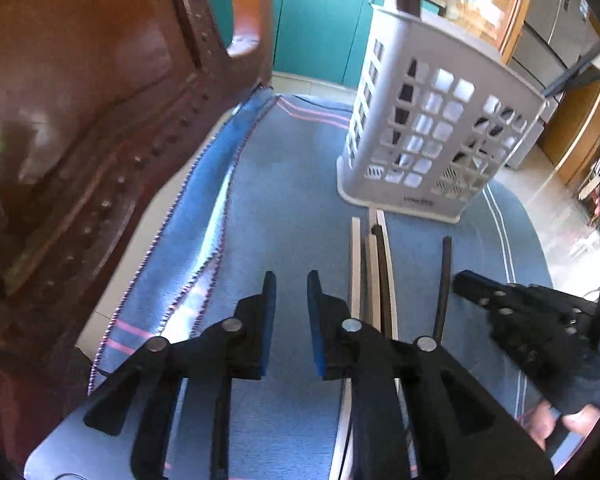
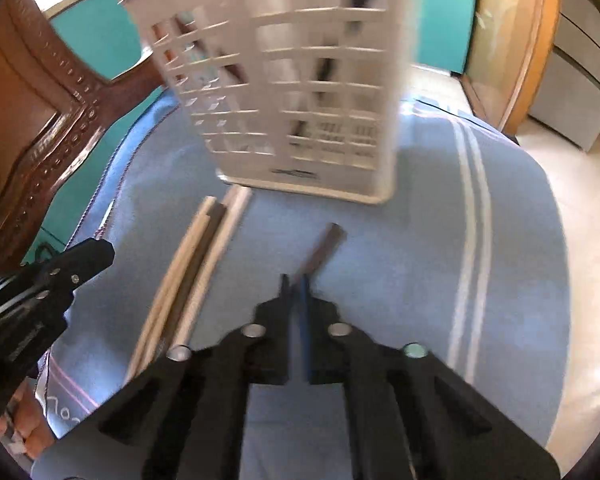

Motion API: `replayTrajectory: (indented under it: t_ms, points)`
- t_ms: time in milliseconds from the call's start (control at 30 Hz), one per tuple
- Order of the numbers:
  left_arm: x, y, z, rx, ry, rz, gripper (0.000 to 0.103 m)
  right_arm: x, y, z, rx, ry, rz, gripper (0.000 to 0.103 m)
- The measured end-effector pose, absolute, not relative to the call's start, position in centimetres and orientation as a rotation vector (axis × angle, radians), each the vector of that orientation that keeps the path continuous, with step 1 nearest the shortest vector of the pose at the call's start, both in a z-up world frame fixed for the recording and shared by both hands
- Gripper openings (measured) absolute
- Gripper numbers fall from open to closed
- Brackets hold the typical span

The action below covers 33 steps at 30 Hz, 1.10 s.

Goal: Organize utensils
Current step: 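Lower both open tools back toward the remaining chopsticks on the cloth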

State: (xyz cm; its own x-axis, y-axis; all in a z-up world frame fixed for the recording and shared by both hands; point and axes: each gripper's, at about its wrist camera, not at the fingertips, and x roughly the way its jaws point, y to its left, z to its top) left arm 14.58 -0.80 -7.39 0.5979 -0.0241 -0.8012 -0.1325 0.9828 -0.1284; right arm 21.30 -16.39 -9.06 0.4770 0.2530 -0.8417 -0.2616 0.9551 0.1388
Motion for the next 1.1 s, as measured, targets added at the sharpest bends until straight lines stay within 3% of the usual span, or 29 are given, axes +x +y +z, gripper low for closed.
replayTrajectory:
  t_ms: [233, 367, 433, 500, 567, 833, 967, 1100]
  points:
    - [15.6, -2.4, -8.1, -0.156, 0.953, 0.055, 0.021, 20.9, -19.2, -10.1, 0.092, 1.029, 0.323, 0.002]
    - [15.8, -2.3, -8.1, -0.161, 0.963, 0.076, 0.022, 21.0, -18.5, -10.1, 0.126, 1.023, 0.361, 0.007]
    - [15.9, -2.2, -8.3, -0.160, 0.971, 0.085, 0.023, 20.8, -18.2, -9.8, 0.117, 1.018, 0.371, 0.016]
    - [15.9, -2.1, -8.4, -0.161, 0.978, 0.091, 0.023, 20.9, -17.6, -9.9, 0.107, 1.008, 0.365, 0.038]
    - [15.6, -1.7, -8.4, -0.164, 0.982, 0.097, 0.025, 21.4, -16.9, -9.8, 0.105, 1.002, 0.360, 0.042]
    - [15.4, -1.0, -8.6, -0.161, 1.002, 0.108, 0.027, 22.5, -12.6, -10.6, -0.074, 0.969, 0.303, 0.041]
    - [15.5, -0.8, -8.6, -0.162, 1.004, 0.110, 0.028, 22.3, -12.2, -10.6, -0.121, 0.970, 0.277, 0.018]
    - [15.6, -1.0, -8.7, -0.154, 1.007, 0.107, 0.028, 22.0, -12.9, -10.5, -0.113, 0.998, 0.292, 0.012]
